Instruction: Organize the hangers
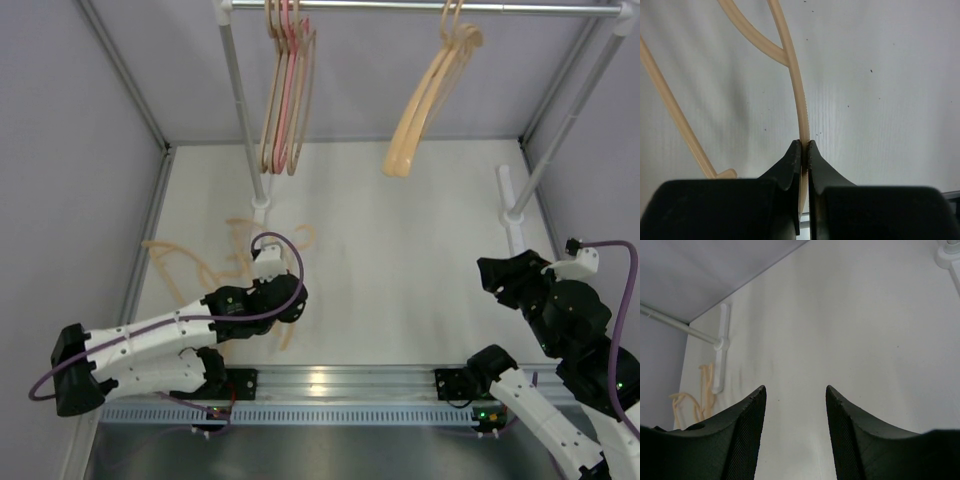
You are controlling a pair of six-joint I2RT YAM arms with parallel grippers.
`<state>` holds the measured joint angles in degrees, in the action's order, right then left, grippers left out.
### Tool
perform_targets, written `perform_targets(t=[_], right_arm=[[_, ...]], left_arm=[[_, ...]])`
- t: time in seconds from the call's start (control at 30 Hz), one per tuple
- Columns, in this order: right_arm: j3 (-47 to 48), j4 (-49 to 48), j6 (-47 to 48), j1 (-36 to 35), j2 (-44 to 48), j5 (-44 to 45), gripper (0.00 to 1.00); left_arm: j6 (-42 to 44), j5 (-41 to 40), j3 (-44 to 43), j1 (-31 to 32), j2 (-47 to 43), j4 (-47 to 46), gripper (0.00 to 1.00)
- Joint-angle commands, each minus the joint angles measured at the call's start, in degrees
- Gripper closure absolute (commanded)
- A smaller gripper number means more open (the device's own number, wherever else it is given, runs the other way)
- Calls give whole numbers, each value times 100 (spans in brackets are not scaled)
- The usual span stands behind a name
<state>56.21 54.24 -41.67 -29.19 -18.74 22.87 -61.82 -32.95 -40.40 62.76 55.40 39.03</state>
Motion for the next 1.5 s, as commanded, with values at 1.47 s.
perform_targets(t=[1.47], right_arm=[[1525, 465, 238, -69, -279, 710, 51]], left_arm=[[2017, 2452, -2447, 967, 1721, -4158, 100]])
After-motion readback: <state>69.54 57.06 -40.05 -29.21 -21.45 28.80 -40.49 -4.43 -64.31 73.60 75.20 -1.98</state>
